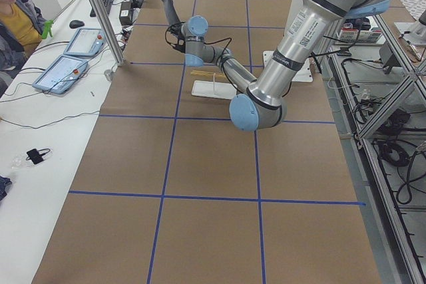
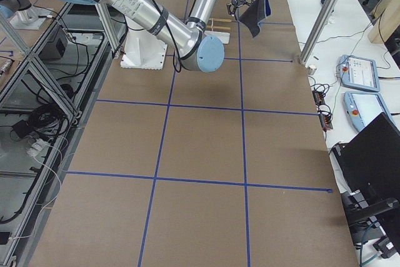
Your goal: Hang towel on rack
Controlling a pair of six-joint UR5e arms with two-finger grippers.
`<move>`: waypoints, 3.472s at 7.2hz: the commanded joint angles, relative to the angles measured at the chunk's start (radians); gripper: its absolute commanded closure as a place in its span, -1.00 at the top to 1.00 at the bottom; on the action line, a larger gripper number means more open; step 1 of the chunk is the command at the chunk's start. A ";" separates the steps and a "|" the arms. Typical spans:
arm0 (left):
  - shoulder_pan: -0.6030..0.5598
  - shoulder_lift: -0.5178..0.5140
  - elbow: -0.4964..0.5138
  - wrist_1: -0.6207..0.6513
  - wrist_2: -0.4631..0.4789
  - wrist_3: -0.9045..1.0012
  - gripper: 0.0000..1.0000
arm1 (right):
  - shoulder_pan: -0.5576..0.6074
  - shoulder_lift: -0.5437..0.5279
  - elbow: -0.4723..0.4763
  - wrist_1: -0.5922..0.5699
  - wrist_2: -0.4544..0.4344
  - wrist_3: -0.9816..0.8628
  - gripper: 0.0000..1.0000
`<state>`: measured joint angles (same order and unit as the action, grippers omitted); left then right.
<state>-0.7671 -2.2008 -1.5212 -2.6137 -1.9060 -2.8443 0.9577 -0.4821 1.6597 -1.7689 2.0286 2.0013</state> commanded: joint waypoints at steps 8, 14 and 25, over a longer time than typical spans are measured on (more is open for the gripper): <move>0.014 -0.010 -0.007 -0.006 0.002 -0.062 -0.25 | -0.022 -0.010 0.040 0.008 -0.014 0.062 -1.00; 0.011 0.030 -0.043 -0.048 0.068 0.321 -1.00 | -0.020 -0.275 0.301 0.009 -0.011 -0.056 1.00; 0.174 0.121 -0.379 0.327 0.343 1.586 -1.00 | 0.067 -0.489 0.364 0.038 -0.002 -0.502 1.00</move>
<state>-0.6726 -2.0867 -1.8475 -2.2976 -1.6348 -1.1459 1.0140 -0.9321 2.0197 -1.7494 2.0192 1.5147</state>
